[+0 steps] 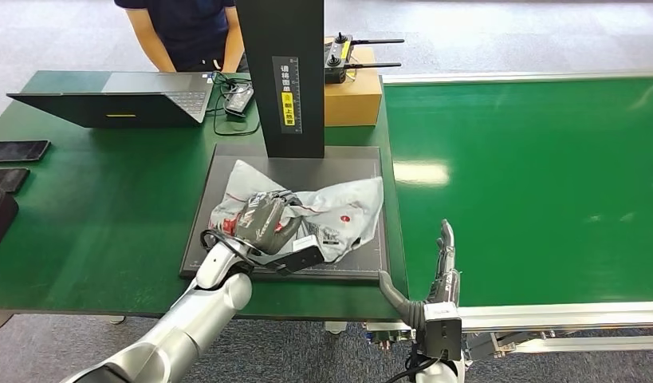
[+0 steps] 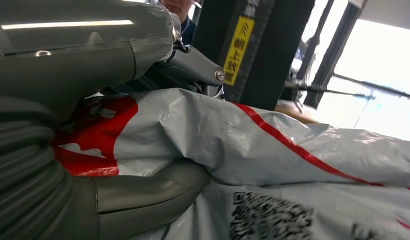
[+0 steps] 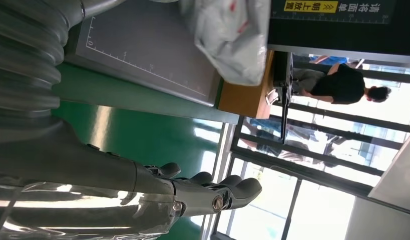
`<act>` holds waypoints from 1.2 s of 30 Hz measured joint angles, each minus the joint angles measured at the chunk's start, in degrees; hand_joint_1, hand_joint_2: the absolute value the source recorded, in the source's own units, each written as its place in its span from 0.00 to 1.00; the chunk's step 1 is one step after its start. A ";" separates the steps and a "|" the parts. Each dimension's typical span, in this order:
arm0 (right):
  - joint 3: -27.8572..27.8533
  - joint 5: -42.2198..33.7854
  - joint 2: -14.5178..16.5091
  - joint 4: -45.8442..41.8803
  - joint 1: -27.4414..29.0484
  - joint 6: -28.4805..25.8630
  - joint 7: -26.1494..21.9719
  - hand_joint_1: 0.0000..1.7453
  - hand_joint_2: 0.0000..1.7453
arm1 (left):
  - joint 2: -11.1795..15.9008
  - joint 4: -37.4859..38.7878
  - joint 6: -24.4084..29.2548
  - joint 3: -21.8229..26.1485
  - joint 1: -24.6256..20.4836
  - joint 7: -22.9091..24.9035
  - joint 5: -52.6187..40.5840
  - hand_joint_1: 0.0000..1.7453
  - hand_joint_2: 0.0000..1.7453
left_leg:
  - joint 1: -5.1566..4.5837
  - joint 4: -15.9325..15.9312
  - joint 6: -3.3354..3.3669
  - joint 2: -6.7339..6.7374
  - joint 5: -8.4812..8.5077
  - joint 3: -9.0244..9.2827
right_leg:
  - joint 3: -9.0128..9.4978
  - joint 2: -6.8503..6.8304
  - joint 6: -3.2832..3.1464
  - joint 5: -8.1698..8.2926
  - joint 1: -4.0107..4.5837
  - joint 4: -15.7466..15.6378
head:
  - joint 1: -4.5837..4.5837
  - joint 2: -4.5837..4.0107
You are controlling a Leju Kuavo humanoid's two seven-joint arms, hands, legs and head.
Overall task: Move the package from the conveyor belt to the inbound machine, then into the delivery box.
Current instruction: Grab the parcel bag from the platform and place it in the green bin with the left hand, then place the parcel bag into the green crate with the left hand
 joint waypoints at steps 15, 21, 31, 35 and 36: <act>0.43 0.00 0.60 1.16 0.62 -2.30 0.00 0.00 1.00 | 0.72 -19.87 2.87 22.25 3.32 -15.25 7.83 0.99 1.00 | 0.02 0.00 -0.01 0.00 0.01 0.01 | -0.01 0.01 0.00 0.00 0.03 0.00 | -0.01 0.00; 0.40 0.11 0.84 1.08 1.56 -2.24 -0.01 0.00 1.00 | 1.81 -23.87 2.89 32.28 1.86 -17.78 13.60 0.94 1.00 | 0.04 0.00 -0.02 0.01 0.01 0.01 | -0.01 0.02 -0.01 0.00 0.04 0.02 | -0.01 0.00; 0.40 -1.77 0.86 0.42 2.80 -3.33 -0.01 0.00 1.00 | 6.39 -23.59 2.89 52.39 -5.41 -14.99 3.55 0.38 1.00 | 0.06 0.00 -0.05 0.08 0.03 0.02 | -0.02 0.10 -0.03 0.01 0.06 0.05 | -0.02 0.00; 0.42 -2.74 0.87 0.33 2.93 -3.35 -0.01 0.00 1.00 | 9.22 -20.53 2.89 62.58 -8.92 -10.49 -5.26 0.34 1.00 | 0.09 0.00 -0.07 0.09 0.04 0.02 | -0.03 0.11 -0.06 0.00 0.10 0.06 | -0.01 0.00; 0.42 -2.90 0.88 0.33 2.93 -3.36 -0.01 0.00 1.00 | 9.94 -19.72 2.89 64.86 -9.58 -9.14 -7.18 0.32 1.00 | 0.09 0.00 -0.07 0.09 0.04 0.02 | -0.03 0.11 -0.06 0.00 0.11 0.06 | -0.02 0.00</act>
